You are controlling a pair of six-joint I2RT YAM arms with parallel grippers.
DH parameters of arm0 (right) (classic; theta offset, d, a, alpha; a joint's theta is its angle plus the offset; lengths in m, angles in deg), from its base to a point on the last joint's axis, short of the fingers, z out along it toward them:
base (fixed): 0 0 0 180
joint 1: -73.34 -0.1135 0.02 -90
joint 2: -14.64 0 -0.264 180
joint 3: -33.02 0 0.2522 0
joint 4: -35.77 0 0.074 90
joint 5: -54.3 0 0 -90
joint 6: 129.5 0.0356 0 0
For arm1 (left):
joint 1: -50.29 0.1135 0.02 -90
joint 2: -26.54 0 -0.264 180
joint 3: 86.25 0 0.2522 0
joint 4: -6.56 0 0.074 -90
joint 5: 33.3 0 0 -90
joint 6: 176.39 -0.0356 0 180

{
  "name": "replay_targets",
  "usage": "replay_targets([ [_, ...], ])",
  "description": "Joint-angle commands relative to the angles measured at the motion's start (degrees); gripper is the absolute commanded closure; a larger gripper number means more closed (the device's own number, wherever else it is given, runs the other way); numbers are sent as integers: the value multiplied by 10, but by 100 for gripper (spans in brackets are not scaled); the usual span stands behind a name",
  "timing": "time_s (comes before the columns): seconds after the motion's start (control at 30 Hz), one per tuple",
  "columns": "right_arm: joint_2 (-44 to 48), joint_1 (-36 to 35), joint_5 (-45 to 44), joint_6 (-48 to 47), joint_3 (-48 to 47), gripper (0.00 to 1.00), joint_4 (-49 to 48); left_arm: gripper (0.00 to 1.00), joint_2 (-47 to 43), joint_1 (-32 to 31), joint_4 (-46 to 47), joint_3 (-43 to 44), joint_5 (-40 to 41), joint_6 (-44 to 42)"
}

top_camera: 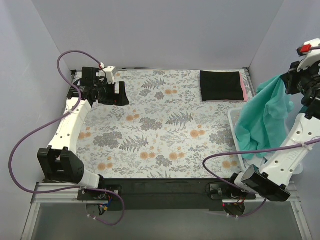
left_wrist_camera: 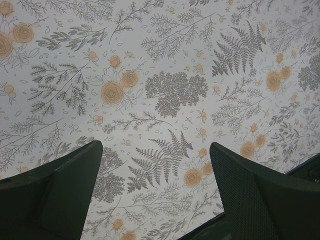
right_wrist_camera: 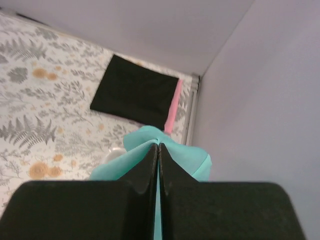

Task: Fold and stack the t-shirts
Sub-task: Grab the tshirt from the pile, then move the tshirt to the center of the board

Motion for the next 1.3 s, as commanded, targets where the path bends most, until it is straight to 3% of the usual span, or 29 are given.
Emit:
replay_targets([
  [0.0, -33, -25, 111, 98, -78, 99, -62, 12, 10, 1, -12, 41, 0, 15],
  [0.07, -52, -52, 122, 131, -91, 99, -118, 12, 23, 3, -31, 66, -14, 27],
  [0.3, -89, -267, 55, 251, -97, 99, -312, 12, 8, 24, -20, 73, -27, 48],
  [0.43, -151, -341, 16, 278, -233, 99, -353, 12, -18, 39, -12, 52, -8, 61],
  [0.53, -190, -376, 9, 324, -270, 99, -427, 12, -58, 50, 2, 23, 6, 69],
  [0.63, -191, -409, -19, 389, -242, 99, -529, 12, -92, 59, 12, 7, 23, 75],
  [0.77, -191, -428, -86, 432, -201, 99, -549, 12, -114, 61, 29, 13, 38, 82],
  [0.87, -154, -418, -99, 403, -76, 99, -548, 12, -107, 61, 25, 22, 16, 77],
  [0.9, -146, -410, -78, 383, -4, 93, -541, 12, -104, 61, 21, 23, 8, 71],
  [0.97, -145, -410, -59, 329, 37, 58, -447, 12, -99, 61, 18, 16, -9, 54],
  [1.0, -146, -406, -65, 307, 58, 28, -419, 12, -99, 61, 20, 11, -33, 47],
  [1.03, -149, -404, -71, 249, 93, 13, -388, 12, -99, 61, 27, 6, -47, 41],
  [1.1, -157, -394, -81, 205, 123, 7, -315, 12, -95, 61, 39, -16, -85, 28],
  [1.27, -123, -398, -73, 106, 261, 7, -262, 12, -51, 61, 43, -51, -91, -15],
])
